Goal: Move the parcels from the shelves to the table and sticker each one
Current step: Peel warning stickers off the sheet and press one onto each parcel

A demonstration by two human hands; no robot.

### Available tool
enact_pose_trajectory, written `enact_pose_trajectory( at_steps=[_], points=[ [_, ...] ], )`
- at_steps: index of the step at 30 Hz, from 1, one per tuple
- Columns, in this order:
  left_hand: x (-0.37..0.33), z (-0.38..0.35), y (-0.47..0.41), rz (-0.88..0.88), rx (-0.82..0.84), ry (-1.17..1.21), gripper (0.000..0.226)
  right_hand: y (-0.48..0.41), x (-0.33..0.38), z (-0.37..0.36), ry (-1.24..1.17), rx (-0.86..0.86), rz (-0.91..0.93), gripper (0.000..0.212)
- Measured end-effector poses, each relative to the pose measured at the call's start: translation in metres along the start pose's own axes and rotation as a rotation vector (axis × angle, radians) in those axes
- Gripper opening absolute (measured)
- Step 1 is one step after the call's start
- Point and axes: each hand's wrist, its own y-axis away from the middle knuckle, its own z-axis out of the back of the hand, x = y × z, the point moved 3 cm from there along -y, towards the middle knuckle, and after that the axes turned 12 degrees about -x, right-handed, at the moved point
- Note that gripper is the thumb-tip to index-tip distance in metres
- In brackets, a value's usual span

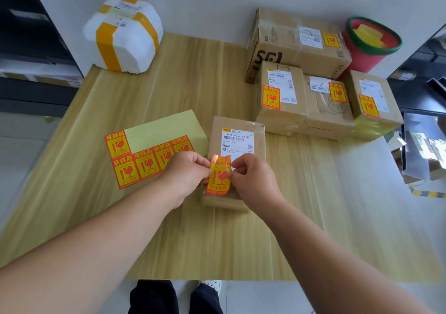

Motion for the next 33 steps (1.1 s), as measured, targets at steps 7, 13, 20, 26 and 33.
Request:
enact_pose_trajectory(
  at_steps=[7, 13, 20, 26, 33],
  points=[
    [0.0011, 0.0007, -0.0010, 0.014, -0.007, -0.011, 0.015, -0.0013, -0.0009, -0.0007, 0.053, -0.003, 0.028, 0.014],
    [0.0024, 0.0002, -0.0025, 0.010, -0.025, -0.025, 0.016, -0.0011, -0.0006, -0.0016, 0.094, -0.006, 0.043, 0.014],
    [0.0022, -0.0019, -0.0035, 0.013, -0.042, -0.038, 0.017, -0.0020, -0.0011, -0.0020, 0.118, 0.002, 0.058, 0.014],
    [0.0002, -0.0025, -0.0039, 0.015, -0.049, -0.054, 0.017, -0.0034, -0.0002, -0.0023, 0.139, -0.003, 0.059, 0.015],
    [0.0007, -0.0035, -0.0064, -0.002, -0.061, -0.082, 0.017, -0.0019, 0.0032, -0.0025, 0.153, 0.011, 0.061, 0.016]
  ],
)
